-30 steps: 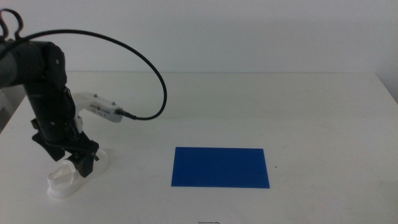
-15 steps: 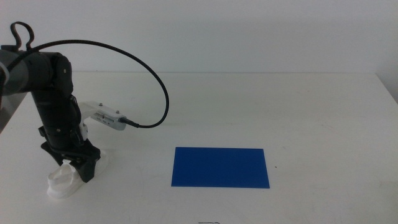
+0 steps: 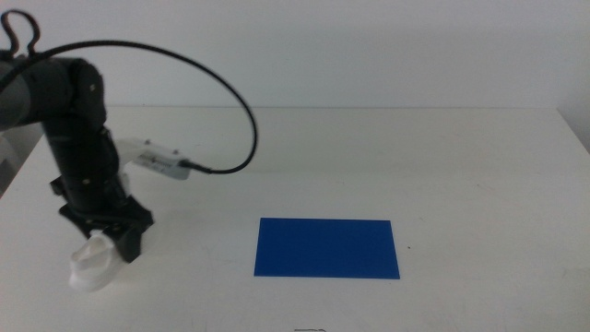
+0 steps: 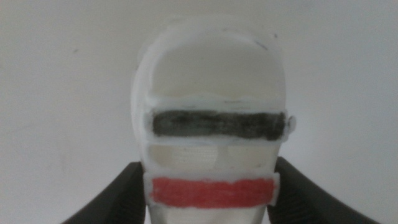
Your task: Use one arm to grab the shoe from the table and place it on the mat.
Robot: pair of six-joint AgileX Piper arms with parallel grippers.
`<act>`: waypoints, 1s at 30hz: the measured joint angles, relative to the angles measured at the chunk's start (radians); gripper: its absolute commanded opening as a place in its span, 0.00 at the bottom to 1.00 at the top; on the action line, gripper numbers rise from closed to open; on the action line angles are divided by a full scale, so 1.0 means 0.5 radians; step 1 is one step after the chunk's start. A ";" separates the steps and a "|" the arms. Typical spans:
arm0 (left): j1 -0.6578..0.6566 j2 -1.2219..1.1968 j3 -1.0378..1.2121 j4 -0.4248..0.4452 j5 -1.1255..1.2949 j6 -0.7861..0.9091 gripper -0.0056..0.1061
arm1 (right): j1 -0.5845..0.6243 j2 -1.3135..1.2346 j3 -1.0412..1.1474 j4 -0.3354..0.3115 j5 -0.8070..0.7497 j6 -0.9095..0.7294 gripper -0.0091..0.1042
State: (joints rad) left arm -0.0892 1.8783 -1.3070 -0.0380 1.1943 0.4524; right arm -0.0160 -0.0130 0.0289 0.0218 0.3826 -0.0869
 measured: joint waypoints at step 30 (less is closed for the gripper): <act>-1.168 0.656 -1.084 -0.198 0.045 -0.506 0.04 | 0.000 0.000 0.000 0.000 0.000 0.000 0.91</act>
State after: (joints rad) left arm -0.6733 2.2062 -1.8490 -0.1372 1.2168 0.1993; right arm -0.0160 -0.0130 0.0289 0.0218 0.3826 -0.0869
